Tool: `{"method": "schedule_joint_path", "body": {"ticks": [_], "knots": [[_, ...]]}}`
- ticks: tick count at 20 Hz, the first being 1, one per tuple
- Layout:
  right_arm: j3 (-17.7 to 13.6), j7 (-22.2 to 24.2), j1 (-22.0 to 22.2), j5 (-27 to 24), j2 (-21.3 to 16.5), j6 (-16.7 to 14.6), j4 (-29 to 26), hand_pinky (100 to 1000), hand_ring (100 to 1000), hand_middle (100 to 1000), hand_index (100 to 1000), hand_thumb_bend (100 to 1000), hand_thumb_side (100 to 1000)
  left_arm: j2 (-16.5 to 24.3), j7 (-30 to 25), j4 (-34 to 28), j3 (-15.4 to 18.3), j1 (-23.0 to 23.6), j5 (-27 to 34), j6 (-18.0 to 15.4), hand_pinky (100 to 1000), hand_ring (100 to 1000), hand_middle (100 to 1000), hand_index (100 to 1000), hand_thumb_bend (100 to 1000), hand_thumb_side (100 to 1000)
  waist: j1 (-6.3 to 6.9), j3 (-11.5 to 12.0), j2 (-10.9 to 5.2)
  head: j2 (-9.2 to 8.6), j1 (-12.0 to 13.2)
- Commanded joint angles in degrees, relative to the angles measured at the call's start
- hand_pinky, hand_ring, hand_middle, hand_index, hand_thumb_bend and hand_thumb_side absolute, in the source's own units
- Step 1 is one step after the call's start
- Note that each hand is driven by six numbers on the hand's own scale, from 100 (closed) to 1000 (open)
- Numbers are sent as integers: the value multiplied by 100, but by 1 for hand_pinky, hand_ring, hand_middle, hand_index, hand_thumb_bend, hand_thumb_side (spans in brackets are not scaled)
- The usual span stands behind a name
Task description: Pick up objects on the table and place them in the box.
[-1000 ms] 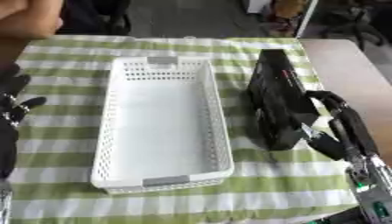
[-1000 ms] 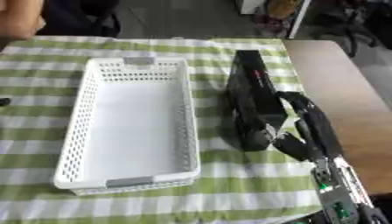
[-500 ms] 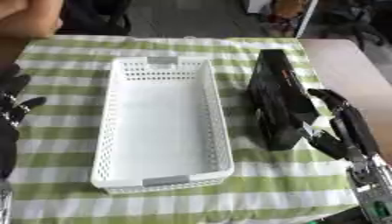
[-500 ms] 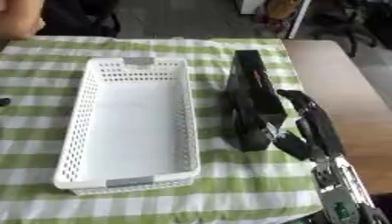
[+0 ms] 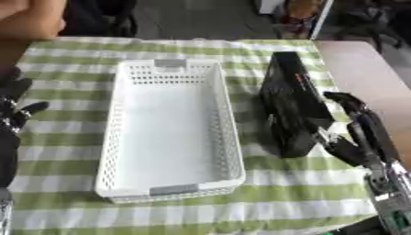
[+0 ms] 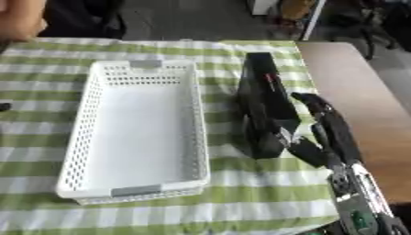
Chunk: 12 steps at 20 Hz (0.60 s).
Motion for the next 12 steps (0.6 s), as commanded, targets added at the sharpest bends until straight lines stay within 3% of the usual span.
{"method": "schedule_joint_path", "body": {"ticks": [1, 12], "knots": [[-34, 2, -29, 19, -95, 16, -100, 913, 845, 797, 898, 650, 1000, 55, -16, -67, 8, -44, 18, -16, 783, 1000, 1000, 828, 154, 1000, 9, 3, -44, -43, -29], [-99, -17, -11, 62, -120, 60, -2, 915, 846, 797, 898, 651, 997, 55, -10, -70, 15, -42, 14, -15, 783, 1000, 1000, 828, 154, 1000, 9, 5, -40, -43, -26]]}}
